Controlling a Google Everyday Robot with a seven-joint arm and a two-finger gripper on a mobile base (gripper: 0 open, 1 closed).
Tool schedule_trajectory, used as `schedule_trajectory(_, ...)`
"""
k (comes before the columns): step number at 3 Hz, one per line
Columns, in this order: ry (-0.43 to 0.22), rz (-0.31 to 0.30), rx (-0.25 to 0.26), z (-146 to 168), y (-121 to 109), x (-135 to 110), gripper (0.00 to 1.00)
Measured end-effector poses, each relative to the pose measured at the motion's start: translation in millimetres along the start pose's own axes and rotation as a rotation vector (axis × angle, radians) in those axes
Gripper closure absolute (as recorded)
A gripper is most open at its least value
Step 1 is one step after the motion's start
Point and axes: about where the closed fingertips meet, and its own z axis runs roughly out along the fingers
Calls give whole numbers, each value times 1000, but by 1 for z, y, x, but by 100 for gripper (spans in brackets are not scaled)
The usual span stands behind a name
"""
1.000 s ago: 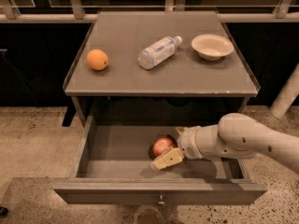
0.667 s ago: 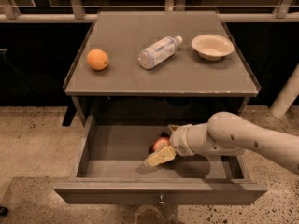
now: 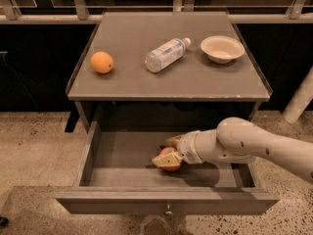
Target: Pick apple from top drawer and place on counter
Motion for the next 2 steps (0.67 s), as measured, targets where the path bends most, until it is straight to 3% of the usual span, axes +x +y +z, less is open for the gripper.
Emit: schedule_trajectory(2, 0, 0, 0, 0, 0, 0, 88)
